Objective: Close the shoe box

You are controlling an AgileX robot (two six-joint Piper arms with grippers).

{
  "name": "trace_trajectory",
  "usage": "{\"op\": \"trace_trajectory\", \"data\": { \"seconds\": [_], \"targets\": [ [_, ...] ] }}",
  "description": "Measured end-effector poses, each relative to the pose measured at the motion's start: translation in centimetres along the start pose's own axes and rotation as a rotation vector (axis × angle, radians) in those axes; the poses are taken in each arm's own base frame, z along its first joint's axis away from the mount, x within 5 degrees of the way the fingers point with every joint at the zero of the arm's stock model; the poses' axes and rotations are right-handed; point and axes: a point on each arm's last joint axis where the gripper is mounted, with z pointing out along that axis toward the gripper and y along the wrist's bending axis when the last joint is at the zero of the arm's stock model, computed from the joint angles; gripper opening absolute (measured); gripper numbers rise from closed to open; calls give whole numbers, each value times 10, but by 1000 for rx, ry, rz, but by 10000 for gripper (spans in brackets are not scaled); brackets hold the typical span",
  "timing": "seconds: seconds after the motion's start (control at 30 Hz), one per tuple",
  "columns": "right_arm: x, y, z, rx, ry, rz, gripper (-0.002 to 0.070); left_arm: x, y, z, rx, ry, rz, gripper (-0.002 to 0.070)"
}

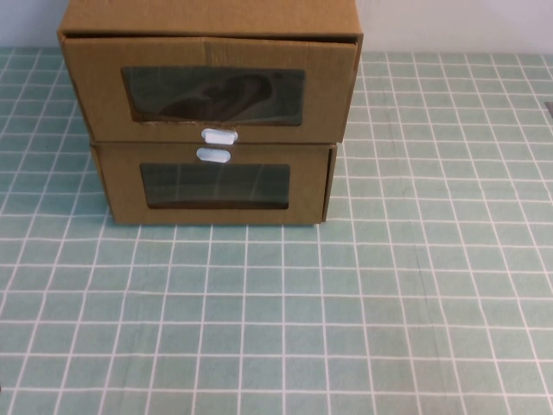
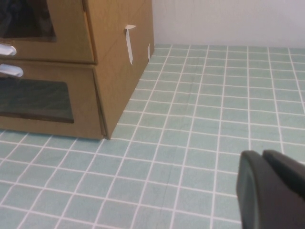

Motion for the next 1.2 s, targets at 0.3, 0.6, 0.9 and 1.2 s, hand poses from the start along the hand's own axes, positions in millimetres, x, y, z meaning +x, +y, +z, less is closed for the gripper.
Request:
{"op": "trace_trajectory", "data": {
  "seconds": [0.3,0.6,0.9,1.2],
  "targets": [
    [6,-2,-8,18,33,50,-14,0,0,0,0,-1,0,-5],
    [13,-4,-13,105,-41,-59,-14,0,0,0,0,-1,0,-5],
    [59,-9,-4,207,-111,-2,-14,0,0,0,0,-1,0,-5],
    [91,-12,-1,257,-63,4,-14,0,0,0,0,-1,0,-5]
  ]
}}
